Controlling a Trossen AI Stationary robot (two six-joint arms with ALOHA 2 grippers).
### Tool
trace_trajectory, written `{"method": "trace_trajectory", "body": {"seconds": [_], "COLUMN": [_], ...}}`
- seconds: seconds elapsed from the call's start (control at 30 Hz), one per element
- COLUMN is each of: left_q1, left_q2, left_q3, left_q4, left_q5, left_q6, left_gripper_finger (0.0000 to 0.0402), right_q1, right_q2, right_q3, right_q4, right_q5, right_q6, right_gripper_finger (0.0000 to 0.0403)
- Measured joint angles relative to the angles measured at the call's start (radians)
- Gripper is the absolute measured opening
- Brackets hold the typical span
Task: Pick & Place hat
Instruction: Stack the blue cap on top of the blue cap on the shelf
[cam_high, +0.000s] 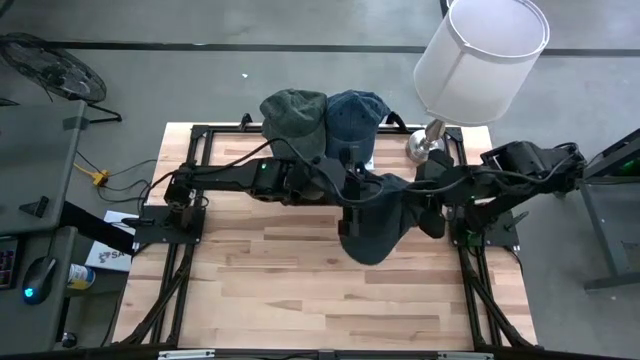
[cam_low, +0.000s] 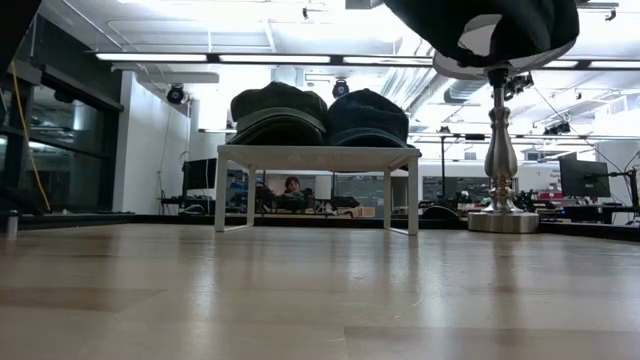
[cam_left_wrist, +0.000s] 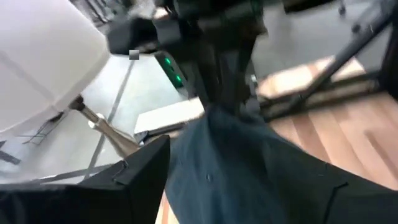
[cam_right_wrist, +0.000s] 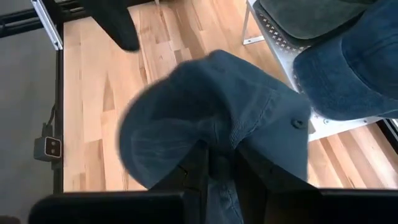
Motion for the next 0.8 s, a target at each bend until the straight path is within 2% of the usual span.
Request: {"method": "trace_trajectory", "body": {"seconds": [0.2, 0.5, 0.8], "left_q1": [0.028, 0.076, 0.075], "left_q2": [0.0, 0.045, 0.072], "left_q3": [0.0, 0.002, 0.0], "left_q4": [-0.04, -0.034, -0.035], "left_q5": [0.07, 0.258, 0.237], "left_q6": [0.054, 0.087, 0.143], "left_gripper_finger": [0.0261, 0.0261, 0.0261], "right_q1": [0.0, 0.0, 0.0], "right_q2": [0.007, 0.022, 0.033], "right_q3": [0.0, 0.0, 0.0], "right_q4": [0.007, 0.057, 0.052], "right_q5": [-0.034, -0.038, -0.045], "right_q6": [-0.01, -0.023, -0.012], "right_gripper_finger": [0.0045, 0.0045, 0.0045]}}
